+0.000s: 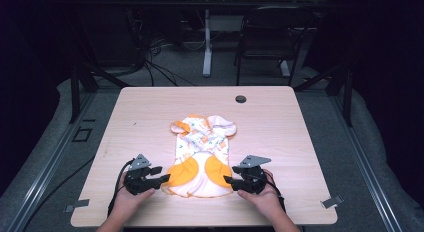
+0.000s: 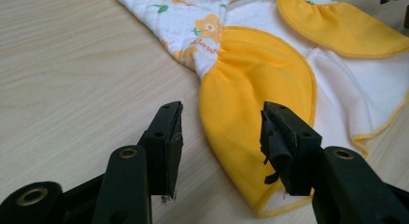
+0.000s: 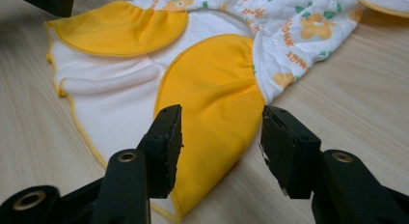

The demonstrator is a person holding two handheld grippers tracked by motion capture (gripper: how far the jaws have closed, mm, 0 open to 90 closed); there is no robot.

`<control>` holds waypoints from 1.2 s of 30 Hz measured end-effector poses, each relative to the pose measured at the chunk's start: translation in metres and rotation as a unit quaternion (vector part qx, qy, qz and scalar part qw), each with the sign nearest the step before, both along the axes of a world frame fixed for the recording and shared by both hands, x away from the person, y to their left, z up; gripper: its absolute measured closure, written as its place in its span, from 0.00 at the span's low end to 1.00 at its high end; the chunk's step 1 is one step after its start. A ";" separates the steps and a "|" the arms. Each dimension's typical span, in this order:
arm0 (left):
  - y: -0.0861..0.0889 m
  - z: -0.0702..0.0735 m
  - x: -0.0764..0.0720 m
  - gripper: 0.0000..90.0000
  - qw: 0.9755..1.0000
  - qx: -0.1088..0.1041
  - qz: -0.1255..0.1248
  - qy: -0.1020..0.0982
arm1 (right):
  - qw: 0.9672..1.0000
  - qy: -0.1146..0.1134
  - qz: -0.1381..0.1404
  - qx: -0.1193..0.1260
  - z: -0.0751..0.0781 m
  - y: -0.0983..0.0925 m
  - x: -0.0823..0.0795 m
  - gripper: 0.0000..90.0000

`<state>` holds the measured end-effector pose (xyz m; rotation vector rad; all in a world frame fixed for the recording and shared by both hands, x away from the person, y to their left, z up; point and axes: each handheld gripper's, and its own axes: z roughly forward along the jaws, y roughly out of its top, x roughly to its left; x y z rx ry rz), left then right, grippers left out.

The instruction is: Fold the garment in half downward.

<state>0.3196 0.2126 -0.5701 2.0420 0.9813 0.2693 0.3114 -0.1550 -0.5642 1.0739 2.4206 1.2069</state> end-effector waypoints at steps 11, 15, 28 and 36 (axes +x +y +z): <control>-0.022 0.007 0.020 0.68 1.000 0.027 -0.014 0.003 | 0.999 -0.001 0.016 -0.028 0.007 0.016 0.015 0.76; -0.031 0.004 0.030 0.74 1.000 0.018 -0.012 0.014 | 0.999 -0.001 0.021 -0.036 0.008 0.025 0.024 0.81; -0.049 0.005 0.052 0.97 0.999 0.051 -0.017 0.007 | 0.999 0.008 0.014 -0.050 0.009 0.040 0.050 0.96; -0.051 -0.003 0.056 1.00 0.998 0.057 -0.018 0.014 | 0.997 0.017 0.013 -0.074 -0.001 0.042 0.056 0.98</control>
